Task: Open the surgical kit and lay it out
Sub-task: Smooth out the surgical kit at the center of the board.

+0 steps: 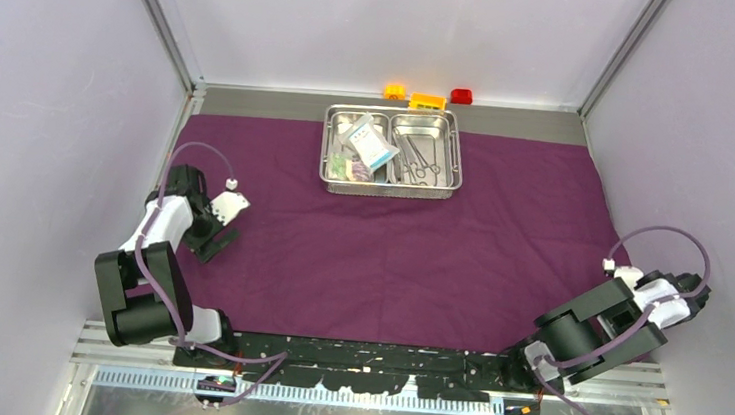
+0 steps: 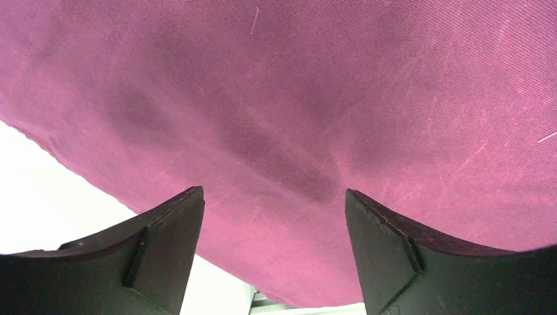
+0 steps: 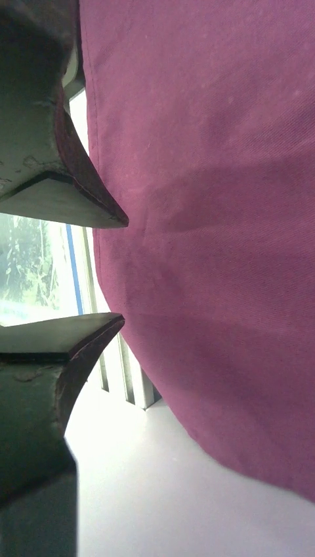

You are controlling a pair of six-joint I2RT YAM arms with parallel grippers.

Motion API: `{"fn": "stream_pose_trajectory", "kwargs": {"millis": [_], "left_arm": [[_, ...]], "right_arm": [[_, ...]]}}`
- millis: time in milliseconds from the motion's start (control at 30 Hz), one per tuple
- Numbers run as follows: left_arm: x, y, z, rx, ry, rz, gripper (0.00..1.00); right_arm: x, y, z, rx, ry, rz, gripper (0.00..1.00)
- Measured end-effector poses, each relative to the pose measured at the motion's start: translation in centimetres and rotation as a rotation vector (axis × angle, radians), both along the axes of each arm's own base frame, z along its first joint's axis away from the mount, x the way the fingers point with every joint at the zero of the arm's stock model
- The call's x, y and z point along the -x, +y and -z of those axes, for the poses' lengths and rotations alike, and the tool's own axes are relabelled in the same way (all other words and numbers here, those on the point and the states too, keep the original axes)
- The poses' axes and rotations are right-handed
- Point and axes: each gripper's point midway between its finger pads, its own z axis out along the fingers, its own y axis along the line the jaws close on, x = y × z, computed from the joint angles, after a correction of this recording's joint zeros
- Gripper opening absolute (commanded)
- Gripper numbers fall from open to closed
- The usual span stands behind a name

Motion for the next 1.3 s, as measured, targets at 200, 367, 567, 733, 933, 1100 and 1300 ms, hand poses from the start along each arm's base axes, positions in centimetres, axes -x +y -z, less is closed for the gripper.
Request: {"fn": "stream_pose_trajectory", "kwargs": {"millis": [200, 367, 567, 733, 933, 1100, 1300], "left_arm": [[0.0, 0.0, 0.1, 0.001, 0.001, 0.0, 0.81], [0.1, 0.4, 0.0, -0.023, 0.007, -0.007, 0.81], [0.2, 0.9, 0.0, -0.047, 0.013, -0.013, 0.81], [0.6, 1.0, 0.1, -0.058, 0.019, -0.016, 0.82], [0.5, 1.2, -1.2, -0.058, -0.02, -0.042, 0.83], [-1.0, 1.6, -3.8, -0.013, -0.109, -0.109, 0.84], [-2.9, 1.9, -6.6, 0.03, -0.228, -0.184, 0.85]], "right_arm": [[0.8, -0.5, 1.4, -0.043, 0.027, -0.016, 0.53], [1.7, -1.1, 2.2, -0.039, 0.039, -0.029, 0.52], [2.3, -1.7, 2.2, -0.034, 0.016, -0.035, 0.52], [2.4, -1.6, 2.0, -0.039, 0.006, -0.052, 0.53], [1.2, -1.8, -0.7, -0.078, -0.055, -0.037, 0.56], [-2.4, -2.6, -4.3, -0.074, -0.17, -0.047, 0.57], [-7.4, 1.1, -4.8, -0.15, -0.225, -0.109, 0.58]]}}
